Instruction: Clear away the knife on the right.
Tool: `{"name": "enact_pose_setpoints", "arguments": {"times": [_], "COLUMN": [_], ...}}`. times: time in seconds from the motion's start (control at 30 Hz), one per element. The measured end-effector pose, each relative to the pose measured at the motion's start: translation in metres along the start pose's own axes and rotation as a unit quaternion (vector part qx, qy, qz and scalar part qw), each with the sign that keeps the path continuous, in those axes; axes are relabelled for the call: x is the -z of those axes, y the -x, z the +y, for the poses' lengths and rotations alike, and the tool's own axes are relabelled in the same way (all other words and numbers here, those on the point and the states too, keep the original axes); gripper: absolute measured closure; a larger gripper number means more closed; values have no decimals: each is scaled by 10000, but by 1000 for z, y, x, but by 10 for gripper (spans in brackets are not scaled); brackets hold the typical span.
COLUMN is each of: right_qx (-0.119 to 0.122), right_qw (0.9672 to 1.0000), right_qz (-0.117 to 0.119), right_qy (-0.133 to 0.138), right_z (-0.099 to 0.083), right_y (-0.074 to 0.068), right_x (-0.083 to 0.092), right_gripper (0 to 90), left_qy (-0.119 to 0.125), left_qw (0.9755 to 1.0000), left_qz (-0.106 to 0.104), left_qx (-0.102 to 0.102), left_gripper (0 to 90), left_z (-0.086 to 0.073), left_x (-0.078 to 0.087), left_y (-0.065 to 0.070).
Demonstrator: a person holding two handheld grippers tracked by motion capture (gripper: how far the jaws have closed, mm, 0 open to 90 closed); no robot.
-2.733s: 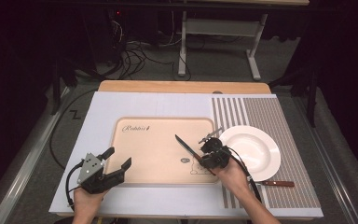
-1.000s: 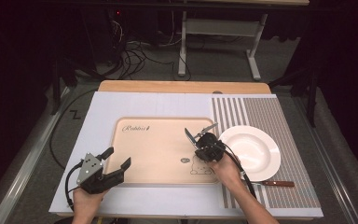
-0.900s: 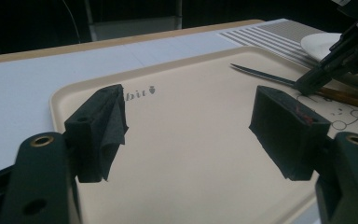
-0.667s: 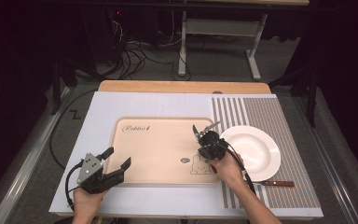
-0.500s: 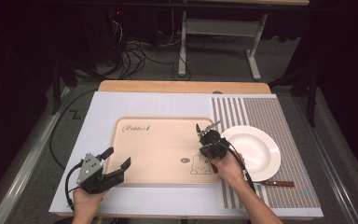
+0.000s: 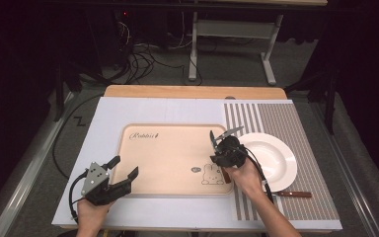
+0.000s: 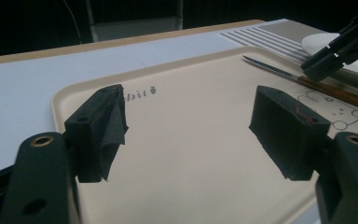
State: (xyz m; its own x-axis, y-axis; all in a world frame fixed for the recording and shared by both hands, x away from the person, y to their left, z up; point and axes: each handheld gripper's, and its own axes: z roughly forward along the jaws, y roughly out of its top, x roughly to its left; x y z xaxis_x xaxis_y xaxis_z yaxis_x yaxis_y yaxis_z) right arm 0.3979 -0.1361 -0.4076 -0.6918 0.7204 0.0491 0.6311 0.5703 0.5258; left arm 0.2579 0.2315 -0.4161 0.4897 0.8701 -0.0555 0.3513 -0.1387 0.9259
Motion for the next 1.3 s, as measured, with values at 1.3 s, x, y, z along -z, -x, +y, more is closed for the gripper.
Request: {"name": "enact_pose_setpoints", "arguments": {"times": [1.3], "right_qx": [49], "right_qw": [9801], "right_qz": [-296], "right_qy": [1962], "right_z": [-51], "right_y": [12], "right_x": [77], "right_gripper": [410], "left_qy": [107], "left_qw": [9999], "left_qz": [35], "left_qx": [99], "left_gripper": [276], "left_z": [1], "left_x": [5], "left_y": [-1]}}
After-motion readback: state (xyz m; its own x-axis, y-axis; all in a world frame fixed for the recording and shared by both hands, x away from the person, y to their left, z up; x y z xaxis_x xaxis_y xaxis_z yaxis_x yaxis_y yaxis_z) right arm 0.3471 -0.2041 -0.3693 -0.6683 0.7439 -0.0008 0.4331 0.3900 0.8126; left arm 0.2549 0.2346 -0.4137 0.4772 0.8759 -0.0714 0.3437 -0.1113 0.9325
